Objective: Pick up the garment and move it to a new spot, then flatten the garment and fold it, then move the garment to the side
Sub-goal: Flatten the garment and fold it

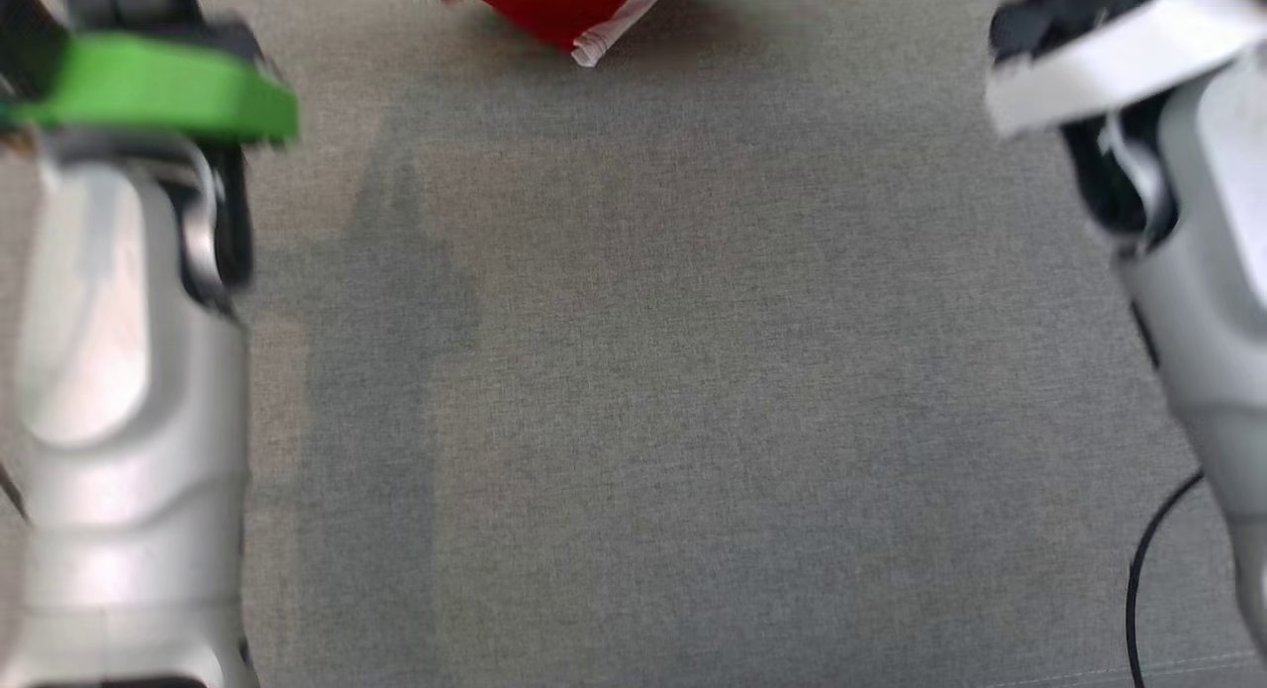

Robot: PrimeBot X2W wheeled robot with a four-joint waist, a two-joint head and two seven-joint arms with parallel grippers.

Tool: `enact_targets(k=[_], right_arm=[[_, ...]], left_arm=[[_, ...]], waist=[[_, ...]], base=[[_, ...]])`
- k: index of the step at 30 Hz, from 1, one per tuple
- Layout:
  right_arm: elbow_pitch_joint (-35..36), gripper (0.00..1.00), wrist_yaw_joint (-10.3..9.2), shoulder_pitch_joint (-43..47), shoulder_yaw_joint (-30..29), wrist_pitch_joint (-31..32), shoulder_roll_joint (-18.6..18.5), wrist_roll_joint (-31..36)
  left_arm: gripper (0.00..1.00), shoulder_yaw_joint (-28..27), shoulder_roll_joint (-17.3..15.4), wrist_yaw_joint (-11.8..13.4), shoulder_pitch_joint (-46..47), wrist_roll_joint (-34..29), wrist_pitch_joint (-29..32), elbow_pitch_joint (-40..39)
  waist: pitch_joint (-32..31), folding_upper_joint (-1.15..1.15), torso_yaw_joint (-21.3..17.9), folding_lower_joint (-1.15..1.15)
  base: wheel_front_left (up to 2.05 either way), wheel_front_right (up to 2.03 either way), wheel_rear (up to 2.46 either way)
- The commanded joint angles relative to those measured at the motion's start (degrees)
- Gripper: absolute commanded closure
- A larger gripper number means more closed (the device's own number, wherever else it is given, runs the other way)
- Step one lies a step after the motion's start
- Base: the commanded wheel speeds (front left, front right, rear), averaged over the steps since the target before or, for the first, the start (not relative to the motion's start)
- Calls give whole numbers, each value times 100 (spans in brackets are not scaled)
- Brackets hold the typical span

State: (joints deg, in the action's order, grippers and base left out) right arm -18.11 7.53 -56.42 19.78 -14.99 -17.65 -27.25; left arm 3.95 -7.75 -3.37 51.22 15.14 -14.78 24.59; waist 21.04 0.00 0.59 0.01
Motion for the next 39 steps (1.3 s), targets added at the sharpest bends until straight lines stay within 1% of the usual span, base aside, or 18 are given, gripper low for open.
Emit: enact_targets(k=[1,4,8,12,15,18,24,31,35,39], right_arm=[[83,100,-9,339,6,-23,-15,-56],[231,100,-9,1208,69,-22,58,-100],[340,100,-9,2261,196,-24,154,-160],[333,100,-10,3144,186,-24,274,-254],[292,100,-12,3714,161,-24,346,-279],[277,100,-13,4240,178,-24,419,-303],[294,100,-13,5155,104,-25,537,-342],[464,100,-16,5854,102,-26,628,-360],[544,100,-16,6112,118,-26,605,-393],[618,100,-16,6140,161,-25,605,-409]], left_arm=[[100,-77,44,-8,-357,81,-51,-49],[100,-190,230,18,-1400,144,-37,-191],[100,-375,396,77,-2619,300,-39,-283],[100,-485,448,112,-3501,450,-40,-271],[100,-536,455,259,-4040,711,-40,-337],[100,-438,456,426,-4544,929,-40,-431],[100,-356,454,620,-5350,961,-41,-569],[100,-411,452,709,-6106,876,-41,-820],[100,-371,453,730,-6278,801,-41,-986],[100,-236,458,703,-6022,669,-41,-1189]], waist=[[-143,0,-10,-1],[-329,0,-42,-1],[-640,0,-98,-1],[-998,0,-123,-1],[-1291,0,-116,-1],[-1564,0,-96,-1],[-2032,0,-11,-1],[-2247,0,33,-1],[-2265,0,53,-1],[-2145,0,13,-1]], base=[[0,0,0],[0,0,0],[0,0,0],[0,0,0],[0,0,0],[0,0,0],[0,0,0],[0,0,0],[0,0,0],[0,0,0]])
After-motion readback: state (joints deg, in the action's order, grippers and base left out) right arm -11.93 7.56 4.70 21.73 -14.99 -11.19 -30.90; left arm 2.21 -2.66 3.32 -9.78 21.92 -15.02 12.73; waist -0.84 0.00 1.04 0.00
